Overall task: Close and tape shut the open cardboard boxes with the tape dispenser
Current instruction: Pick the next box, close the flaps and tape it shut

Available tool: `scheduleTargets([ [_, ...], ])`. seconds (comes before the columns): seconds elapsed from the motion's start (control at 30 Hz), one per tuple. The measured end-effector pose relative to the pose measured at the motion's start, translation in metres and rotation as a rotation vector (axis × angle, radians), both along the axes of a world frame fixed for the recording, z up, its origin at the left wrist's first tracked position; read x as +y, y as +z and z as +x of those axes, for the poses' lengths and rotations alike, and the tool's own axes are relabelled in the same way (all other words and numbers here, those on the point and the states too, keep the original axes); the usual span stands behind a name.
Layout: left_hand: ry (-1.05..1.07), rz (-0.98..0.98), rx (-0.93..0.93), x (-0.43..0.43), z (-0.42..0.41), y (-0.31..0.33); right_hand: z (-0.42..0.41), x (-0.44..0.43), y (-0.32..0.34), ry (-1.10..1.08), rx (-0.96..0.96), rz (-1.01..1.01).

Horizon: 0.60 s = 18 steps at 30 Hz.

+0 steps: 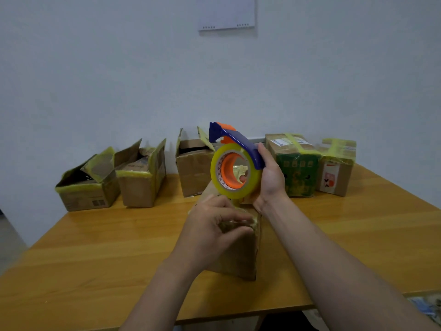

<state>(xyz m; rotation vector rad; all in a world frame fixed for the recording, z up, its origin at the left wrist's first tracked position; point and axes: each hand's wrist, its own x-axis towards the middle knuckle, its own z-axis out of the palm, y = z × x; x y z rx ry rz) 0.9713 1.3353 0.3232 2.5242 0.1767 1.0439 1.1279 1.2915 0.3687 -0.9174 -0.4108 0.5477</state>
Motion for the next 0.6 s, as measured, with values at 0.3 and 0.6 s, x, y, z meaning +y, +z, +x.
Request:
scheduleTargets([
  [0.3, 0.025, -0.048, -0.07, -0.006, 0.008, -0.009, 0.0, 0.001, -0.001, -0.038, 0.003, -0.011],
  [0.6, 0.181, -0.058, -0.258, -0.031, 0.023, -0.026, 0.0, 0.0, -0.001, -0.053, -0.026, -0.017],
])
